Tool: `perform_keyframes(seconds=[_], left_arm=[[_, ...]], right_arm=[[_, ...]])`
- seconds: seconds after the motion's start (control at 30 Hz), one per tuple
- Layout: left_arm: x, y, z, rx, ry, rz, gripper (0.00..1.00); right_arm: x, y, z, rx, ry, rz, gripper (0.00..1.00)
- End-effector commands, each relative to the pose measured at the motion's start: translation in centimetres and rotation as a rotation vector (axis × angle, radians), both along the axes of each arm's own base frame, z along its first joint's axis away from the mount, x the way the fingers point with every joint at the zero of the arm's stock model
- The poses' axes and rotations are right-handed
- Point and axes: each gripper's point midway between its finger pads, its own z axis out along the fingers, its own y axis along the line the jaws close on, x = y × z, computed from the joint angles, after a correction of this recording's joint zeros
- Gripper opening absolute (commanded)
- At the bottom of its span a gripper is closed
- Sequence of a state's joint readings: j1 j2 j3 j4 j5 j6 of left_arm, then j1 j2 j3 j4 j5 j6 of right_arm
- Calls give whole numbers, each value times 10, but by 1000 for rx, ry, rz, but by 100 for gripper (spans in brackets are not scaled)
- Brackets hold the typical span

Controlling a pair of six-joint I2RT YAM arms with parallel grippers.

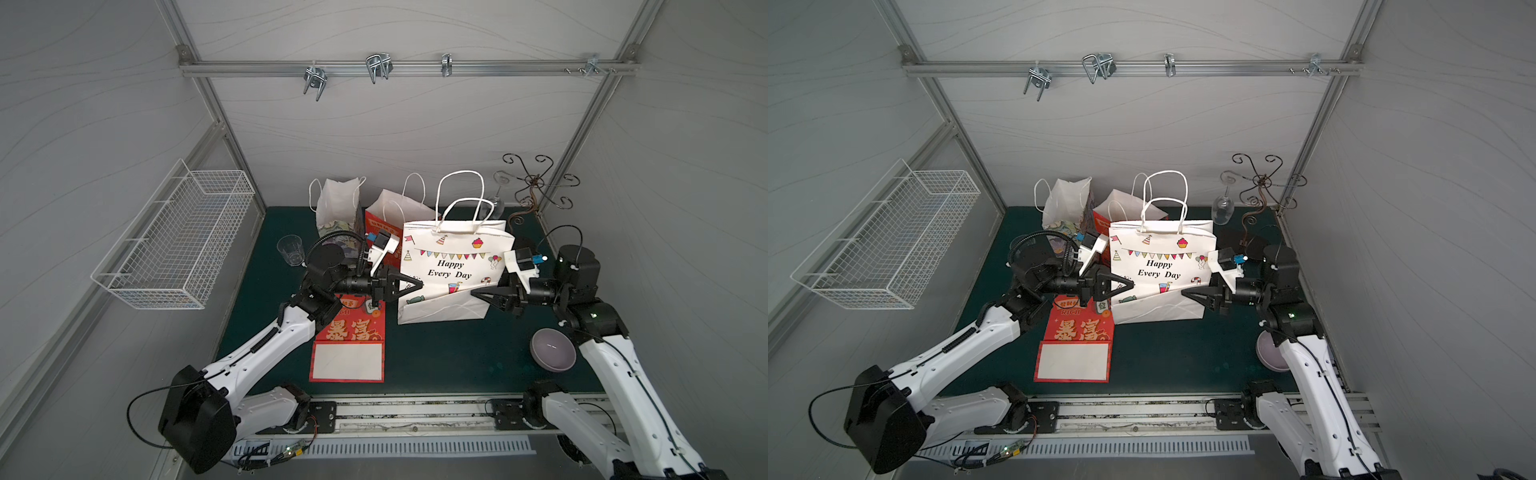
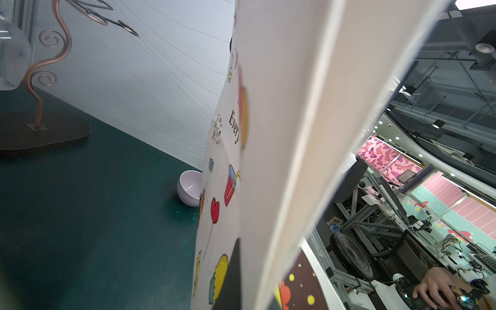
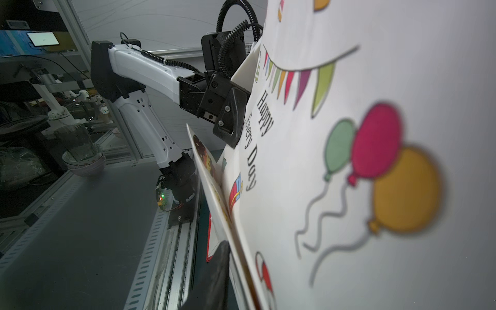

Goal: Put away the paper bag
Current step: Press the paper bag at the center of the board.

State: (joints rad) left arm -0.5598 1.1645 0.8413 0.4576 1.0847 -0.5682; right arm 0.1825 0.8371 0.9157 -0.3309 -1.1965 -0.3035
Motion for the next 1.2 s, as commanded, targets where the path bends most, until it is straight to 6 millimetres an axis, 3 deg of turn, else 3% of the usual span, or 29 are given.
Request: perform_keyframes(seconds=[0.0, 0.1, 0.23, 0.37, 0.4, 0.5, 0.7, 0.8, 0.93, 0.97, 1.0, 1.17], left_arm=[[-5, -1, 23, -33, -89, -15, 0], [-3, -1, 25, -38, -99, 0, 0], [3, 1, 29, -40, -115, 51, 0], [25, 9, 28, -10, -179, 238, 23], [40, 18, 27, 3, -188, 365, 35], [64, 48, 32, 3, -271, 626, 56], [67, 89, 38, -15, -346, 822, 75], [53, 87, 30, 2, -363, 755, 76], [22, 63, 11, 7, -329, 514, 78], [16, 57, 5, 9, -298, 449, 83], [9, 50, 0, 7, -269, 380, 99], [3, 34, -12, -5, -188, 239, 100]], right_arm=[[-8, 2, 14, 22, -6, 45, 21], [-9, 2, 14, 25, 9, 60, 3], [-12, 2, 16, 25, 26, 80, 0], [-12, 1, 18, 20, 26, 70, 0], [-11, 0, 20, 19, 22, 61, 0], [-6, -5, 22, 17, 12, 23, 0], [7, -11, 23, -16, -24, -86, 0], [11, -12, 26, -23, -37, -111, 0], [11, -12, 33, -18, -46, -109, 0], [10, -10, 35, -17, -48, -101, 0], [9, -9, 36, -15, -50, -89, 0], [-5, 1, 43, 9, -33, 18, 0]])
